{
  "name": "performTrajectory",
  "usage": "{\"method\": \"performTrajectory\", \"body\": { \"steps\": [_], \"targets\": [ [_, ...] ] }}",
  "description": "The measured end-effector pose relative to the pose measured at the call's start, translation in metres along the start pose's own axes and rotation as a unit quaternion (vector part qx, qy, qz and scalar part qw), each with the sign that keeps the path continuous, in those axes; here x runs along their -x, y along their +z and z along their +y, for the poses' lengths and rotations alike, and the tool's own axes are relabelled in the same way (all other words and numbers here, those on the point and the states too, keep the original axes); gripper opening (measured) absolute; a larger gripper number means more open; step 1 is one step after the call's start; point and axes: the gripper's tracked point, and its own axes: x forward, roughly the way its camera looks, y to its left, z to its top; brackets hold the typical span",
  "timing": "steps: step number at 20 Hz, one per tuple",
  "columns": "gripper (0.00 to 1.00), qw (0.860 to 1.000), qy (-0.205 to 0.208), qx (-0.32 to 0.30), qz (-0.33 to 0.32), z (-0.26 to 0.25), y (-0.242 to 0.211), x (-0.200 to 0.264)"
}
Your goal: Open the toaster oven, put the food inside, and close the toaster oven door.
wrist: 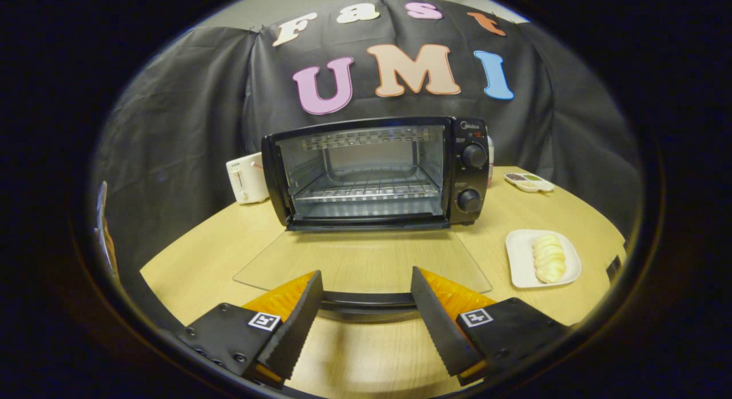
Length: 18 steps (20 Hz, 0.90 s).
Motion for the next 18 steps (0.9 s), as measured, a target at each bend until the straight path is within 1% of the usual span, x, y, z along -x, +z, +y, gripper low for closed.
{"method": "performTrajectory", "body": {
  "steps": [2,5,7,9,11,12,14,15,17,18],
  "targets": [
    [0.98,1.0,0.004,-0.009,-0.01,-0.001,0.005,0.005],
    [0.98,1.0,-0.005,-0.013,-0.028,-0.013,0.017,0.015],
    [0.98,0.999,-0.018,-0.014,-0.036,-0.029,0.022,0.022],
    [0.98,0.998,-0.042,-0.02,-0.045,-0.054,0.026,0.029],
    [0.98,0.995,-0.078,-0.028,-0.05,-0.086,0.028,0.036],
    [0.98,0.992,-0.106,-0.035,-0.052,-0.107,0.028,0.041],
    [0.98,0.982,-0.172,-0.042,-0.058,-0.155,0.027,0.055],
    [0.98,0.978,-0.198,-0.044,-0.058,-0.174,0.025,0.06],
    [0.98,0.968,-0.241,-0.052,-0.053,-0.207,0.017,0.067],
    [0.98,0.965,-0.253,-0.055,-0.05,-0.219,0.013,0.068]
  ]
}}
